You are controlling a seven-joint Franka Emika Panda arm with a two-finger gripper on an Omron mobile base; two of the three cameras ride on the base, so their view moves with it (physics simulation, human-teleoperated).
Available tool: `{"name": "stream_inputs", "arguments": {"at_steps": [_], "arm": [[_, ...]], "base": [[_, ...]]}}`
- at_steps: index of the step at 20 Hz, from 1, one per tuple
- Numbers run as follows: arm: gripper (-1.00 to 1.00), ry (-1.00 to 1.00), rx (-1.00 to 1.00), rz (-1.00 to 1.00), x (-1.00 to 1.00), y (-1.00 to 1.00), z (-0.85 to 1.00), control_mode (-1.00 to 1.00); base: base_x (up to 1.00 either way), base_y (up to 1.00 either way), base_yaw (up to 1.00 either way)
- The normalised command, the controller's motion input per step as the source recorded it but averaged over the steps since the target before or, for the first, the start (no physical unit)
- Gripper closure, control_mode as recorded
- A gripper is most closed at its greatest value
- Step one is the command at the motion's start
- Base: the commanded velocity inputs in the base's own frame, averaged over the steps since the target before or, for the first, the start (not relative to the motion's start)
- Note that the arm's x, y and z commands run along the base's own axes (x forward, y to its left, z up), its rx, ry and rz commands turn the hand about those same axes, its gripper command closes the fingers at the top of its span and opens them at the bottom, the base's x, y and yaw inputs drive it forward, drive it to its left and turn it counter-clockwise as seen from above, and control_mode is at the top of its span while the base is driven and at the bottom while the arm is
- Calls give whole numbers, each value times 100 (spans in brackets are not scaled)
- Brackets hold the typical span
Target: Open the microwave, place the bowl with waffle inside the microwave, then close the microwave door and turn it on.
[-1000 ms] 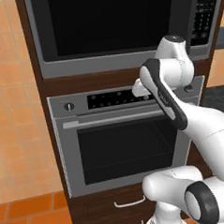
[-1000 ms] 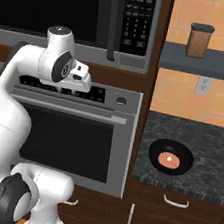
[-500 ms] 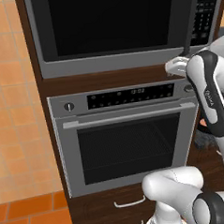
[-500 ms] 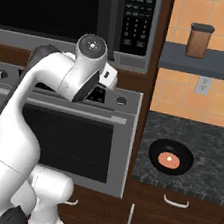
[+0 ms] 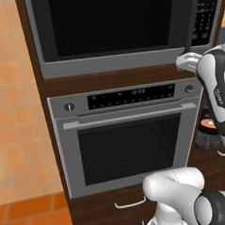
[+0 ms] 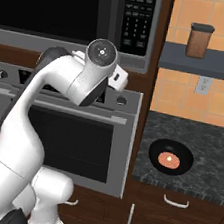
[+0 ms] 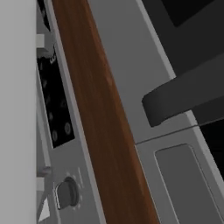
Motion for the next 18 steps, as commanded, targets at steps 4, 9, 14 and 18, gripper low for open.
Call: {"name": "stream_inputs", "arguments": {"at_steps": [4,9,14,18], "arm": [[-100,-5,0,-7,2,-12,76,-100],[-100,-8,0,-4,15,-3,63,-100],[-100,-9,0,-2,40,-5,25,-100],[-100,-4,0,0,53,-12,0,-100]], "base": [[0,0,0],[0,0,0],[0,0,0],[0,0,0]]}}
